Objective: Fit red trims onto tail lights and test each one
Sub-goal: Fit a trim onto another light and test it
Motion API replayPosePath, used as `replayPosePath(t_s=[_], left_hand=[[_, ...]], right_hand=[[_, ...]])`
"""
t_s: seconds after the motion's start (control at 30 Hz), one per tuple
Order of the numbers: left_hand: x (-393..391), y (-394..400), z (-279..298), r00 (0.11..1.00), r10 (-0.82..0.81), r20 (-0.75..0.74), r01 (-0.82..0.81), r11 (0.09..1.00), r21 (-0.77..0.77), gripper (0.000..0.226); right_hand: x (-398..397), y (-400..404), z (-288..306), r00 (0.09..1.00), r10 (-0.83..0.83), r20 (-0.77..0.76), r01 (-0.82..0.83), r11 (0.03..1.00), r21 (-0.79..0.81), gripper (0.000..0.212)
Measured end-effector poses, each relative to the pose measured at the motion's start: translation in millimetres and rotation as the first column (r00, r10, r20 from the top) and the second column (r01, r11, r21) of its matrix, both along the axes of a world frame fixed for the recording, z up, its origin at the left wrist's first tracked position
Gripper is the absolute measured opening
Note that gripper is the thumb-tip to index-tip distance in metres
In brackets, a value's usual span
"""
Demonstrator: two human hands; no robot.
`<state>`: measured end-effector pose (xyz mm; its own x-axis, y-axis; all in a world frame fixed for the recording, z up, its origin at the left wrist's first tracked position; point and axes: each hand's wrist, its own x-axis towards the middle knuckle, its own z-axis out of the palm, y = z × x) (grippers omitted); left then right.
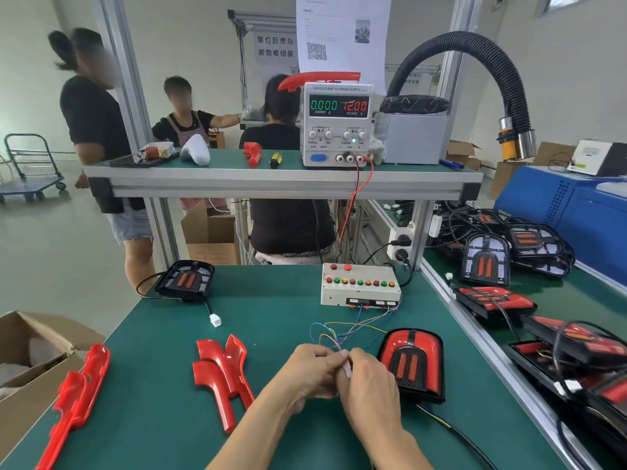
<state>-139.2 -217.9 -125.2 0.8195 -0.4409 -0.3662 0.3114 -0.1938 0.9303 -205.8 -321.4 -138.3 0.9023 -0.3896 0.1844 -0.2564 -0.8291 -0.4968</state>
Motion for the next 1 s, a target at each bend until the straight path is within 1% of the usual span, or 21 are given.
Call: replayPosePath(t_s=[0.1,0.23,0.3,0.37,0.43,0.5,0.6,0.67,0.7,0.73,0.8,0.83,0.87,0.9,0.93,0.97,1.0], left_hand=[[-1,-5,-4,0.996,0.083,-0.020,-0.084,0.996,-0.004,0.027],[-6,-18,-10,0.982,0.185,-0.044,-0.182,0.980,0.075,0.042],[-5,-21,-12,0.961,0.275,-0.014,-0.271,0.953,0.136,0.039],[1,-19,-13,0.935,0.348,0.067,-0.355,0.913,0.202,0.036],[5,-16,-18,0.942,0.325,0.086,-0.336,0.916,0.218,0.038],[6,-10,-18,0.955,0.279,0.102,-0.295,0.928,0.227,0.039],[6,1,-20,0.928,0.236,0.288,-0.335,0.868,0.366,0.040],[3,8,-21,0.890,0.217,0.400,-0.400,0.794,0.458,0.041],[1,11,-22,0.870,0.214,0.443,-0.432,0.764,0.479,0.044],[-3,14,-22,0.857,0.215,0.469,-0.452,0.751,0.481,0.045],[-13,18,-23,0.843,0.182,0.506,-0.448,0.758,0.473,0.040],[-18,20,-24,0.842,0.143,0.520,-0.431,0.759,0.489,0.043],[-25,21,-23,0.848,0.095,0.521,-0.405,0.750,0.522,0.047],[-31,23,-22,0.859,0.044,0.510,-0.373,0.735,0.566,0.053],[-37,23,-20,0.872,-0.010,0.489,-0.335,0.717,0.612,0.058],[-43,22,-19,0.882,-0.071,0.465,-0.293,0.691,0.661,0.062],[-48,20,-19,0.891,-0.133,0.435,-0.250,0.656,0.712,0.066]], right_hand=[[1,3,1,1.000,0.014,-0.011,-0.014,0.999,-0.040,0.024],[4,9,1,0.998,0.006,-0.060,-0.013,0.992,-0.122,0.032],[4,16,-2,0.996,0.032,-0.088,-0.045,0.987,-0.152,0.028],[1,24,-6,0.992,0.054,-0.117,-0.070,0.989,-0.134,0.022],[-3,25,-8,0.992,0.038,-0.118,-0.046,0.997,-0.064,0.019],[-7,22,-7,0.993,0.012,-0.114,-0.014,1.000,-0.014,0.025],[-15,17,-11,0.990,0.050,-0.133,-0.051,0.999,-0.009,0.031],[-19,15,-12,0.983,0.099,-0.152,-0.094,0.995,0.038,0.031],[-21,14,-11,0.981,0.126,-0.150,-0.117,0.991,0.065,0.028],[-24,13,-9,0.978,0.150,-0.144,-0.139,0.987,0.080,0.025],[-32,11,-7,0.971,0.173,-0.166,-0.161,0.984,0.083,0.034],[-37,9,-6,0.972,0.168,-0.164,-0.159,0.985,0.068,0.034],[-44,6,-5,0.978,0.160,-0.131,-0.154,0.987,0.053,0.030],[-51,4,-2,0.989,0.134,-0.060,-0.131,0.990,0.056,0.024],[-58,-2,0,0.993,0.081,0.083,-0.087,0.994,0.068,0.015],[-65,-10,3,0.972,-0.007,0.233,-0.013,0.997,0.081,0.005],[-70,-23,3,0.916,-0.129,0.380,0.098,0.990,0.101,0.006]])
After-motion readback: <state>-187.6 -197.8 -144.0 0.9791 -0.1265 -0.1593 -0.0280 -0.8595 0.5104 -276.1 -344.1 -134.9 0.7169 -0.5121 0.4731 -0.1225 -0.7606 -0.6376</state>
